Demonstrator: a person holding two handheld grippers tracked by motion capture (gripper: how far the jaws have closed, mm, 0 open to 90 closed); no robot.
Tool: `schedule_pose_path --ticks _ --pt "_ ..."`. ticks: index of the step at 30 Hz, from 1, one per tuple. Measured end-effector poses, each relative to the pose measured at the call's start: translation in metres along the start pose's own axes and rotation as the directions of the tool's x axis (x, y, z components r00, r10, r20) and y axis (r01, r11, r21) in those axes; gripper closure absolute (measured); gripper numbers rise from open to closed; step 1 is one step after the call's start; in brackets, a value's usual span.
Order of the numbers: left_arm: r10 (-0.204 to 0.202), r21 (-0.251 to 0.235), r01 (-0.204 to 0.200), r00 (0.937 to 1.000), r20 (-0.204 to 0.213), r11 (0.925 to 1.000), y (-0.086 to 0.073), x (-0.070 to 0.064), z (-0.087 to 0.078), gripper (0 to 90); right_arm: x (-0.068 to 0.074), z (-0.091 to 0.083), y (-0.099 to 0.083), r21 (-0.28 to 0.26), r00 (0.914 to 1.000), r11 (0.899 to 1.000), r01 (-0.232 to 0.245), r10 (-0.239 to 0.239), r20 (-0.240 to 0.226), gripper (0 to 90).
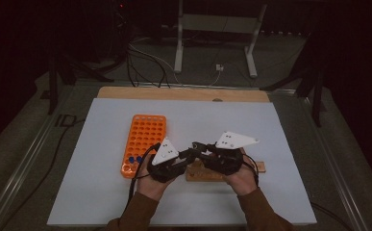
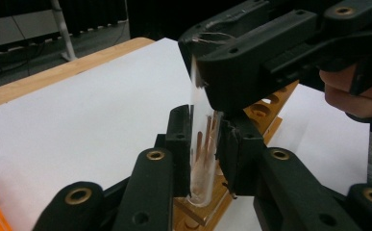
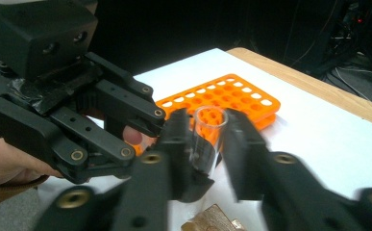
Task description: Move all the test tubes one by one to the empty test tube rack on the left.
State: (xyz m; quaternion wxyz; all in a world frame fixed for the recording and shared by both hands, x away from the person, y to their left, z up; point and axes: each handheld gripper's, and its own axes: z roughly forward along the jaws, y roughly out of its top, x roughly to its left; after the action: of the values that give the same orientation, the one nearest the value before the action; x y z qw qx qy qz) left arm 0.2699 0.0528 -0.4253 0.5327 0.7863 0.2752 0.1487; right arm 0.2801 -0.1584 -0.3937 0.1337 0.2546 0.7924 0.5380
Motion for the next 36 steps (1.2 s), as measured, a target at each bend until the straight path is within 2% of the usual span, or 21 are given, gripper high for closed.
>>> schedule_pose_path --ticks 3,5,8,11,19,25,36 --pt "-0.011 -0.005 0.011 0.9996 -0.027 0.9999 0.0 0.004 -0.002 76.4 -0.001 -0.002 0.0 -0.004 0.9999 1.0 -0.008 0.008 0.007 49.7" --pt "-0.021 -0.011 0.021 0.9991 -0.037 0.9997 -0.001 0.008 -0.006 76.4 -0.001 -0.004 -0.001 -0.007 0.9998 1.0 -0.002 0.002 0.022 40.2" --pt "-0.026 -0.015 0.025 0.9981 -0.056 0.9996 -0.001 0.014 -0.011 76.4 -0.003 -0.008 -0.003 -0.006 0.9989 1.0 -0.001 0.002 0.046 31.0" --pt "-0.036 -0.027 0.034 0.9969 -0.07 0.9991 -0.001 0.018 -0.016 76.4 -0.009 -0.012 -0.007 -0.004 0.9974 1.0 -0.026 0.026 0.068 22.4" --pt "-0.065 -0.054 0.059 0.9918 -0.11 0.9968 -0.003 0.031 -0.031 76.4 -0.021 -0.02 -0.02 0.01 0.9932 0.998 -0.065 0.064 0.097 13.2" --pt "-0.083 -0.065 0.074 0.9866 -0.14 0.9951 -0.006 0.041 -0.042 76.4 -0.032 -0.031 -0.033 0.015 0.9862 0.995 -0.099 0.096 0.135 4.0" --pt "-0.113 -0.098 0.095 0.9733 -0.2 0.9907 -0.008 0.058 -0.068 76.3 -0.045 -0.046 -0.046 0.005 0.9754 0.99 -0.139 0.136 0.174 2.2"
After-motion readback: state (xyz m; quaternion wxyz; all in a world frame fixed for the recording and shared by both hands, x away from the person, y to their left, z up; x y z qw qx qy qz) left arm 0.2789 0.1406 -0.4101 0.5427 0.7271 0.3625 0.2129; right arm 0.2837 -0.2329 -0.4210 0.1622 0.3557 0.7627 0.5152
